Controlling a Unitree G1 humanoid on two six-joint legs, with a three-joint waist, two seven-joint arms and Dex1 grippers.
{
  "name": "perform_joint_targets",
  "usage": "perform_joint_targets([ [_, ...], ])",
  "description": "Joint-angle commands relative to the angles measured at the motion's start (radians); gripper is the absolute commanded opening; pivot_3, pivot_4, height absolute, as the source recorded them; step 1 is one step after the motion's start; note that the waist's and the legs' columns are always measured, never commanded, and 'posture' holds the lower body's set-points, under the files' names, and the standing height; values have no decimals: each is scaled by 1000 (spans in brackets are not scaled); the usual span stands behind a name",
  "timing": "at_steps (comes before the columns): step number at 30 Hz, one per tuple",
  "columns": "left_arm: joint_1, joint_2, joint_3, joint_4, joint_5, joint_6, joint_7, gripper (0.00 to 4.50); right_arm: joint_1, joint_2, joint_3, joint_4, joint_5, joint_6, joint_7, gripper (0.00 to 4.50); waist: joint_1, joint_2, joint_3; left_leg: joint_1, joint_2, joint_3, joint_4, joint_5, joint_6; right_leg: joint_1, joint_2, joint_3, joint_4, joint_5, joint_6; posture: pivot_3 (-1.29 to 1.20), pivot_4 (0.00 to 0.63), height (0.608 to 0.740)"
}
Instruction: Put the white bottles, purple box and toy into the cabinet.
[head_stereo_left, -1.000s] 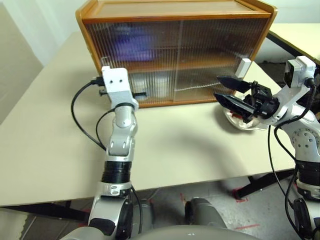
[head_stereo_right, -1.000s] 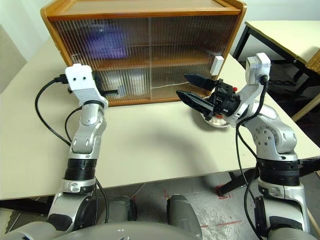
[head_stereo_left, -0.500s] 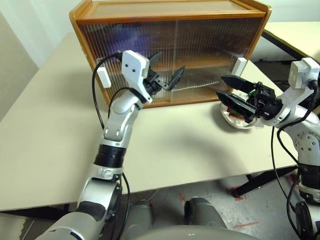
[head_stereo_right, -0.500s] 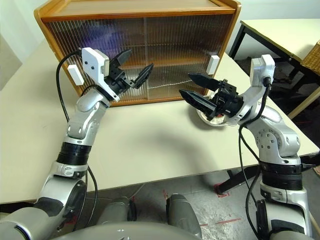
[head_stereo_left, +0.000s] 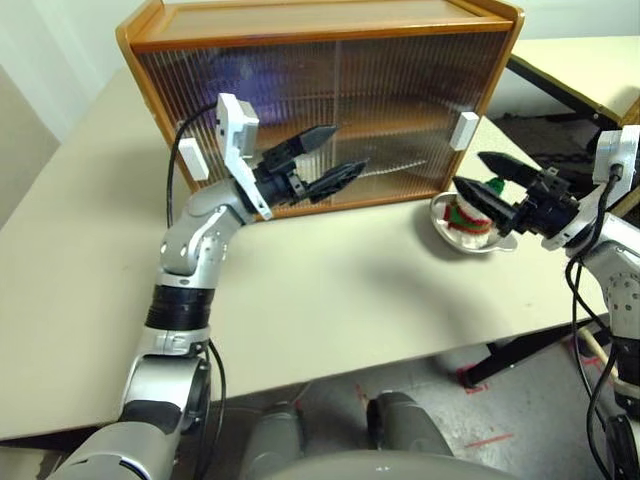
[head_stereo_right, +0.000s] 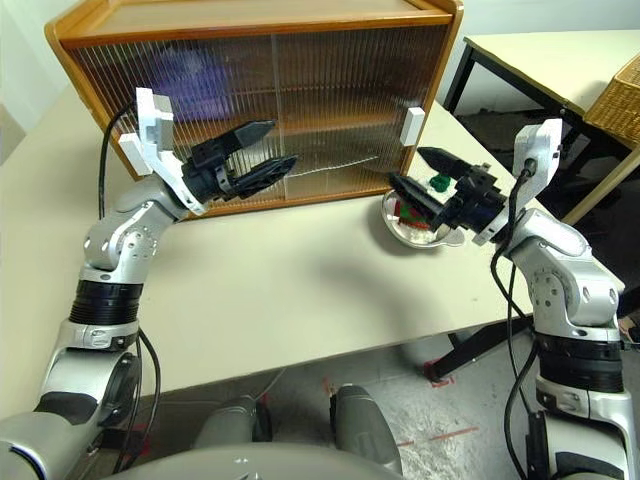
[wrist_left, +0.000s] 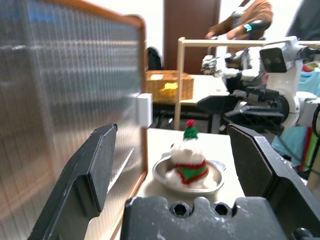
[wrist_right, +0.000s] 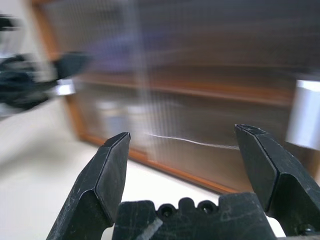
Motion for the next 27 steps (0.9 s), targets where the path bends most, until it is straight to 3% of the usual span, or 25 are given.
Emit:
perform_joint_targets([
  [1, 31, 22, 13, -62, -21, 36, 9, 4479, -36, 9, -11, 66, -68, -66, -66, 4500, 0, 0, 0, 1, 0, 0, 0, 0, 0, 0, 0, 0, 1, 0, 0, -43, 0, 740],
  [8, 113, 20, 37, -184, -2, 48, 121, 4479, -162, 27, 4, 293, -194, -200, -164, 4500, 3, 0, 0, 6, 0, 3, 0, 0, 0, 2, 1, 6, 2, 0, 0, 0, 0, 740],
  [13, 187, -16, 20, -263, 61, 9, 248, 4500, -264, 51, -1, 433, -222, -230, -208, 2734, 6, 0, 0, 8, 1, 6, -1, 0, 0, 2, 0, 10, 2, 1, 1, 35, 0, 740],
  [20, 204, -31, 11, -280, 74, -6, 279, 4500, -348, 67, 26, 561, -274, -278, -227, 28, 23, 0, 0, 9, 1, 8, -1, 0, 0, 2, 0, 12, 2, 1, 1, 56, 0, 740],
  [27, 202, -42, 10, -279, 68, -5, 284, 4500, -396, 82, 51, 614, -309, -284, -241, 28, 31, 0, 0, 9, 1, 9, -2, 0, 0, 2, 0, 12, 2, 1, 1, 57, 0, 740],
])
